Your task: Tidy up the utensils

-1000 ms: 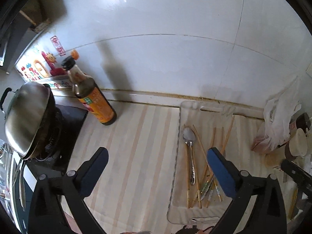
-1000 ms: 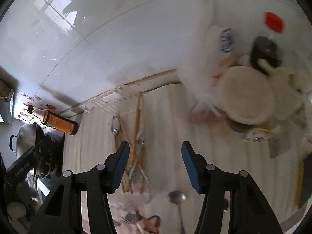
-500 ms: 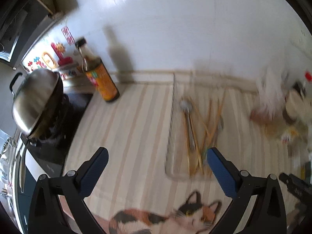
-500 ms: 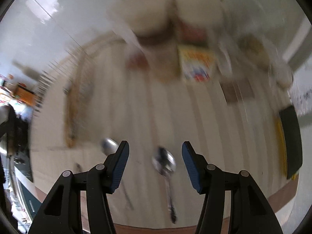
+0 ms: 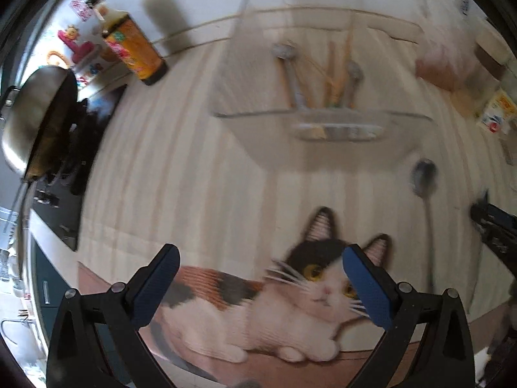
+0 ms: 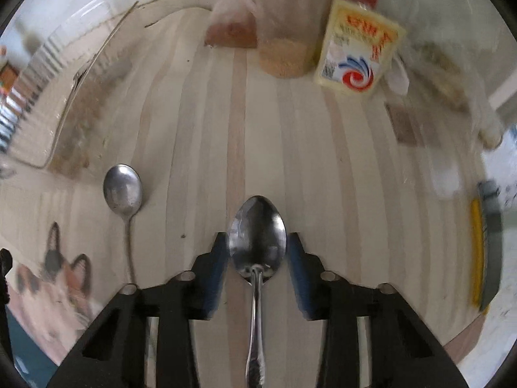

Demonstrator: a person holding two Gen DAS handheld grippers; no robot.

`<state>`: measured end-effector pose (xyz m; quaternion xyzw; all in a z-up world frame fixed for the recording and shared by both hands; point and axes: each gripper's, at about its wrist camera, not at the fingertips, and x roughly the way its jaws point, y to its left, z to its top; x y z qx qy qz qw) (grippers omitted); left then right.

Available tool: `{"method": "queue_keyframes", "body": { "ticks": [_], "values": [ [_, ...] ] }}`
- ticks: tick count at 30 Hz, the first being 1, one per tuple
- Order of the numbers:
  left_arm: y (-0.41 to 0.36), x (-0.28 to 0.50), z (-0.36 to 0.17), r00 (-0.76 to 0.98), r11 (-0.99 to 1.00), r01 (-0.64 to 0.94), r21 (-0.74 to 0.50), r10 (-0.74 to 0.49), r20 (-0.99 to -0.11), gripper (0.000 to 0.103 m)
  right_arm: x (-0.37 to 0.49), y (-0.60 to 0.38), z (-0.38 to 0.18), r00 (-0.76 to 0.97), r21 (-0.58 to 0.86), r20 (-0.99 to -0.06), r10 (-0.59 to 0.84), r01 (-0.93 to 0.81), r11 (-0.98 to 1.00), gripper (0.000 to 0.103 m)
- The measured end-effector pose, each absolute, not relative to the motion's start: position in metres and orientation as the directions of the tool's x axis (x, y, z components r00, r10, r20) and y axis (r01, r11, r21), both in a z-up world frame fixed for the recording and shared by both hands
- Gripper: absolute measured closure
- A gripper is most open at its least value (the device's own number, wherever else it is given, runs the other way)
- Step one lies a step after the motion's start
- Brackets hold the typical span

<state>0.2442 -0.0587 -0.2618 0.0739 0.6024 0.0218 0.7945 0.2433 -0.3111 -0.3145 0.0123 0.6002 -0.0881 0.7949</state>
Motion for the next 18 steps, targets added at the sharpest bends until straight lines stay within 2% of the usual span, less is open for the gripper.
{"method": "queue_keyframes", "body": {
  "ticks": [8,11,14,18],
  "values": [
    [-0.138,0.238,-0.277,0.207,0.993,0.115,-0.023,-0.046,-0.977,0.003,0.214,-0.356,-0.308,0.255,-0.096,-0.954,-0.160,0.246,0.964,0.066],
    [-0.167,0.237,-0.283,0.215,0.993,0.115,-0.022,-0.047,-0.975,0.012,0.197,-0.386,-0.303,0.245,-0.103,-0.952,-0.183,0.307,0.946,0.066],
    [-0.197,0.241,-0.291,0.238,0.993,0.119,0.012,-0.017,-0.971,0.014,0.181,-0.413,-0.298,0.235,-0.109,-0.950,-0.204,0.363,0.926,0.065],
    [-0.216,0.244,-0.302,0.242,0.994,0.103,0.037,0.011,-0.970,0.021,0.163,-0.441,-0.290,0.234,-0.114,-0.945,-0.228,0.418,0.901,0.065]
  ]
}}
